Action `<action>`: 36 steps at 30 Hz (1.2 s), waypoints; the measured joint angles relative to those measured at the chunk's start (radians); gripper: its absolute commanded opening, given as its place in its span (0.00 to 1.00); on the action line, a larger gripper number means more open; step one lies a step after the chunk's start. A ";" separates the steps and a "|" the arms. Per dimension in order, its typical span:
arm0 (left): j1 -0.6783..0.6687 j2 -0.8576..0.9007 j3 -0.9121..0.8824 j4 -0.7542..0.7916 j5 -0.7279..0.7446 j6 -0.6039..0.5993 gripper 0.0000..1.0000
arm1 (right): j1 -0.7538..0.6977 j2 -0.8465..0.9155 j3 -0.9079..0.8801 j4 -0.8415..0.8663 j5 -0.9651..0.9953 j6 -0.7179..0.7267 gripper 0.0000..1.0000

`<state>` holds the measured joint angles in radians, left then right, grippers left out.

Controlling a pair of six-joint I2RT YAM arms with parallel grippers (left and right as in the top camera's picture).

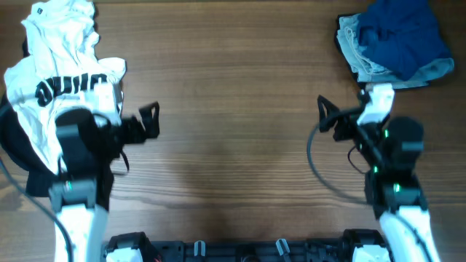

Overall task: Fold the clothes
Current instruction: 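Move left gripper to the white shirt pile, right gripper toward denim stack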

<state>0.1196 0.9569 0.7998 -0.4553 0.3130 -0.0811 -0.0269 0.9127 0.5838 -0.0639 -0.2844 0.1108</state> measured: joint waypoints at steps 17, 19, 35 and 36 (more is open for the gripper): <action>0.022 0.408 0.224 0.063 -0.004 0.000 1.00 | 0.000 0.492 0.270 -0.128 -0.015 0.091 1.00; 0.048 0.455 0.226 0.089 -0.022 0.000 1.00 | 0.000 0.500 0.270 -0.127 -0.016 0.119 1.00; 0.112 0.726 0.228 0.104 -0.352 0.029 0.68 | 0.000 0.511 0.270 -0.141 -0.027 0.162 0.98; 0.112 0.726 0.229 0.097 -0.374 0.034 0.62 | 0.000 0.511 0.270 -0.141 -0.027 0.162 0.98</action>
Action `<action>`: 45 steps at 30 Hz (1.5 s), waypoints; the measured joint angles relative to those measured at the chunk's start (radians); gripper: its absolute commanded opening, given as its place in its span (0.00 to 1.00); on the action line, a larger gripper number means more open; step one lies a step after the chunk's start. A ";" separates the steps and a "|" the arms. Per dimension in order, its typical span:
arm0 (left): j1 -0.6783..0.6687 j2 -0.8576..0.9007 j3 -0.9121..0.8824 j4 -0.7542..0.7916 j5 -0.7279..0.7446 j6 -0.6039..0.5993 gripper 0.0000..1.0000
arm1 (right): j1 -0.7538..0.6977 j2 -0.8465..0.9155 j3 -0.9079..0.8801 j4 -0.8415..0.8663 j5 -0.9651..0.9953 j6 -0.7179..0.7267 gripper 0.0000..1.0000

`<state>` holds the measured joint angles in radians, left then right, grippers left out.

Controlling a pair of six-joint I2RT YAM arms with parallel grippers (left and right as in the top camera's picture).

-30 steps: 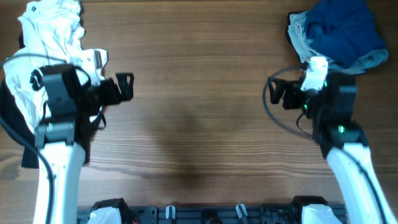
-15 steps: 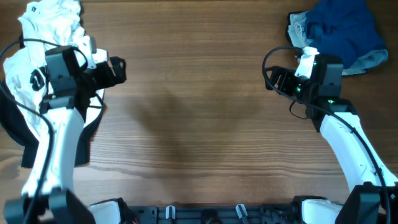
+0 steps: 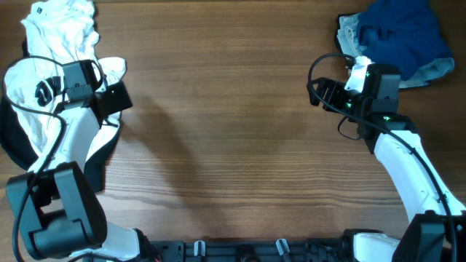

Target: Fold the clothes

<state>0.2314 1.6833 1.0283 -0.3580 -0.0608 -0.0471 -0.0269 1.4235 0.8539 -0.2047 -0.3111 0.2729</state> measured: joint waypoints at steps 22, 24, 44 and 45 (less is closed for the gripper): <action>0.000 0.068 0.003 -0.204 -0.027 0.012 0.45 | 0.000 0.110 0.000 0.004 0.000 0.022 0.97; 0.000 0.099 0.003 -0.190 -0.023 0.012 0.42 | 0.000 0.110 0.000 0.004 0.000 0.025 0.97; 0.000 0.138 0.004 -0.129 -0.024 0.009 0.04 | 0.000 0.110 0.000 0.008 0.000 0.030 0.97; 0.000 0.138 0.004 -0.129 -0.024 0.009 0.04 | 0.000 0.110 0.000 0.008 0.000 0.030 0.97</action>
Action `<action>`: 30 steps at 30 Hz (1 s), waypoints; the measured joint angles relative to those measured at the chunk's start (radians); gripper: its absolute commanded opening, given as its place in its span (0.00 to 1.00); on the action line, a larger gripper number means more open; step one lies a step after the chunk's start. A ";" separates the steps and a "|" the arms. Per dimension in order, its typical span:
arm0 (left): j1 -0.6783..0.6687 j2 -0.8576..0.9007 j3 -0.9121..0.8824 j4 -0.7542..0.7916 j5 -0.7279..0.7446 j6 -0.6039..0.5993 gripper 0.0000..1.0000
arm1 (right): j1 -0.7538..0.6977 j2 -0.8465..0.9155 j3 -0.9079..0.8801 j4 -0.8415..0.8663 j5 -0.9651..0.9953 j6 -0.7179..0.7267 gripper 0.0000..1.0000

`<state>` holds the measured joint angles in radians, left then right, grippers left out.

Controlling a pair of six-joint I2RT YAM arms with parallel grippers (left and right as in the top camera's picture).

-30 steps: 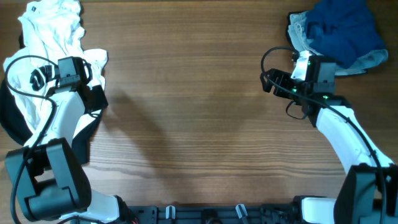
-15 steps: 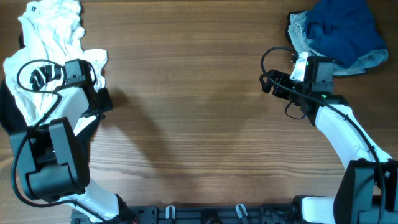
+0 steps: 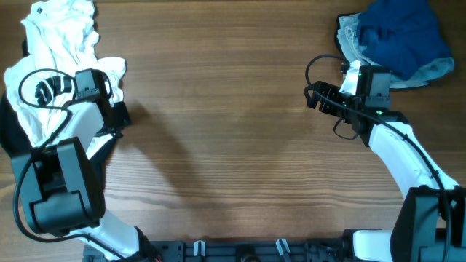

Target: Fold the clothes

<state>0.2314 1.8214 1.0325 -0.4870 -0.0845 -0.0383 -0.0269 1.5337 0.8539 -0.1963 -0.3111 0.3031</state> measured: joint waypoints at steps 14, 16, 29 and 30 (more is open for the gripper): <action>0.000 -0.217 0.131 -0.026 0.095 -0.081 0.13 | 0.000 0.000 0.000 -0.002 0.000 0.000 0.97; 0.000 -0.261 0.136 -0.028 0.116 -0.087 0.12 | 0.000 0.000 0.000 -0.002 -0.003 0.000 0.97; 0.000 -0.255 0.143 -0.147 0.158 -0.105 0.29 | 0.000 0.000 0.000 -0.005 -0.004 0.007 0.97; 0.000 -0.246 0.143 -0.167 0.159 -0.100 0.33 | 0.000 0.000 0.000 -0.005 -0.004 0.007 0.97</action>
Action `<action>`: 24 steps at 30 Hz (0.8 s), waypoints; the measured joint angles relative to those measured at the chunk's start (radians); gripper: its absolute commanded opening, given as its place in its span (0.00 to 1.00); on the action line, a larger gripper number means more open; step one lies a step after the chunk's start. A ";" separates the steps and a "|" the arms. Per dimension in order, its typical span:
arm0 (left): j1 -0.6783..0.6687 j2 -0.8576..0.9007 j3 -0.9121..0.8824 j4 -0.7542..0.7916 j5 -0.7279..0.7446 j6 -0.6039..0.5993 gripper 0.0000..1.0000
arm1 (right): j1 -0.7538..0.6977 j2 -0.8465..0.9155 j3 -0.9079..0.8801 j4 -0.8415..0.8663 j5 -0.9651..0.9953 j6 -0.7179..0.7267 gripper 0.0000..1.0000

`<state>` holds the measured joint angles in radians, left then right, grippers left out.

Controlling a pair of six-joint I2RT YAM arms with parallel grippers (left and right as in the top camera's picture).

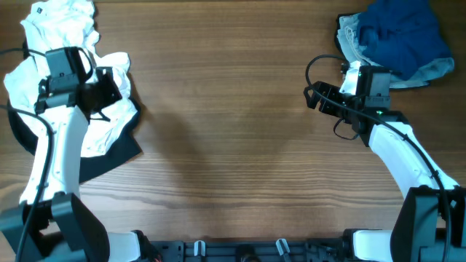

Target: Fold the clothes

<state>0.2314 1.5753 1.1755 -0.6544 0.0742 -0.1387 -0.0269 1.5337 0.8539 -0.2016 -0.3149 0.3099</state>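
A white shirt with black print (109, 120) lies bunched at the left edge on top of a black garment (109, 159). My left gripper (108, 89) sits on the shirt's right part, shut on a fold of the white cloth, which is gathered around it. More white cloth (62, 25) is heaped at the far left corner. A dark blue garment (400, 33) lies on a pale blue one (353, 45) at the far right. My right gripper (312, 97) hovers left of that pile, open and holding nothing.
Bare brown wood table (233, 131) stretches between the two piles. The right arm's cable (314, 67) loops above its gripper. Both arm bases stand along the near edge.
My left gripper moved from the shirt's lower right edge up and back onto the shirt. The white cloth and the black garment under it now reach further right. The right arm has not moved.
Both grippers first hung open near the front, beside their piles. Then the left one reached to the white shirt's right edge and the right one stopped left of the blue pile. The left dropped to the shirt's edge; now it holds the cloth, shifted rightward.
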 measured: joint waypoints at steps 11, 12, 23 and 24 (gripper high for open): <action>0.000 0.177 0.000 -0.146 0.016 0.046 0.41 | 0.000 0.000 0.000 0.000 0.000 0.000 0.97; 0.000 0.194 0.000 -0.145 0.019 0.051 0.41 | 0.000 0.000 0.000 0.000 0.000 0.000 0.97; 0.000 0.243 0.000 -0.099 -0.034 0.067 0.43 | 0.000 0.000 0.000 -0.003 0.000 0.000 0.97; 0.000 0.243 0.000 -0.096 -0.042 0.067 0.43 | 0.000 0.000 0.000 -0.003 0.000 0.000 0.97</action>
<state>0.2314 1.8183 1.1759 -0.7502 0.0319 -0.0715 -0.0269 1.5337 0.8539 -0.2050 -0.3149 0.3099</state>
